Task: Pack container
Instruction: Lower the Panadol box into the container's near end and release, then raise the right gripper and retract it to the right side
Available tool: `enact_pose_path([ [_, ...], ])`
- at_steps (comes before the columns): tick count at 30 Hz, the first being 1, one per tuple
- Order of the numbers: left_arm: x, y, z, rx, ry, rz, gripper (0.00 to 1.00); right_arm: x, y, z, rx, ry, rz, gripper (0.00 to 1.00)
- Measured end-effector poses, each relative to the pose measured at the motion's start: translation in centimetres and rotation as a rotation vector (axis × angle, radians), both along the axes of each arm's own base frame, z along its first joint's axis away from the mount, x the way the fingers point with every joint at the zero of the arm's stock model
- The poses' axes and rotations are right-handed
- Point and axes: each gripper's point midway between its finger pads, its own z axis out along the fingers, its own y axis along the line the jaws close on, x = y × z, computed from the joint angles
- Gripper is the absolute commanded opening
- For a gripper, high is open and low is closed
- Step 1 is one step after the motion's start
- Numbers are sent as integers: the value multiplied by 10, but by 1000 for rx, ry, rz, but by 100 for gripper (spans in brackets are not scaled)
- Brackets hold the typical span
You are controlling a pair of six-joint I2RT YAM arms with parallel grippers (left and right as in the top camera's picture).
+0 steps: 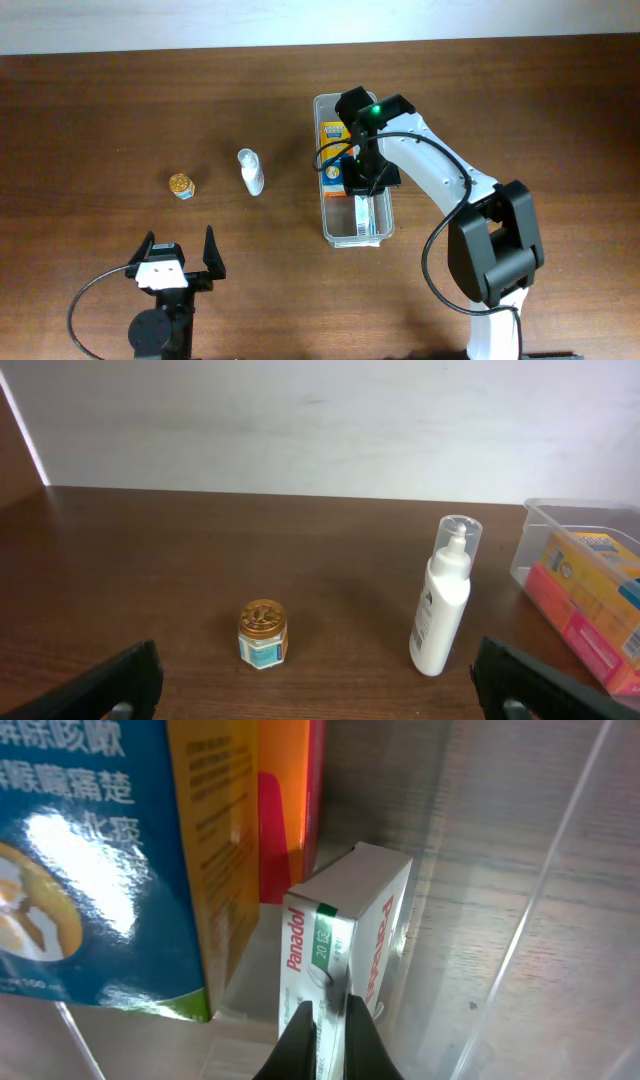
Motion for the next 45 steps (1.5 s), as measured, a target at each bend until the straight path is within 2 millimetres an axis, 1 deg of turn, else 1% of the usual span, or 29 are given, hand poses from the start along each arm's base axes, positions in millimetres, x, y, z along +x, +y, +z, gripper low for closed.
enact_pose_path([
  [8, 0, 0, 0, 0, 0, 0, 99, 3, 1, 0, 4, -12, 0, 4],
  [20, 0, 0, 0, 0, 0, 0, 100, 5, -2, 0, -15, -23, 0, 4],
  [31, 0, 0, 0, 0, 0, 0, 99, 8, -9, -1, -56, -42, 2, 4],
  [39, 0, 0, 0, 0, 0, 0, 99, 7, -6, 0, -37, -33, 10, 4],
  [41, 0, 0, 0, 0, 0, 0, 99, 7, -3, 3, -21, -33, 16, 4],
  [43, 0, 0, 0, 0, 0, 0, 99, 14, 2, 12, 0, -52, 25, 5],
  [45, 0, 0, 0, 0, 0, 0, 99, 22, 7, 26, 22, -82, 34, 9],
])
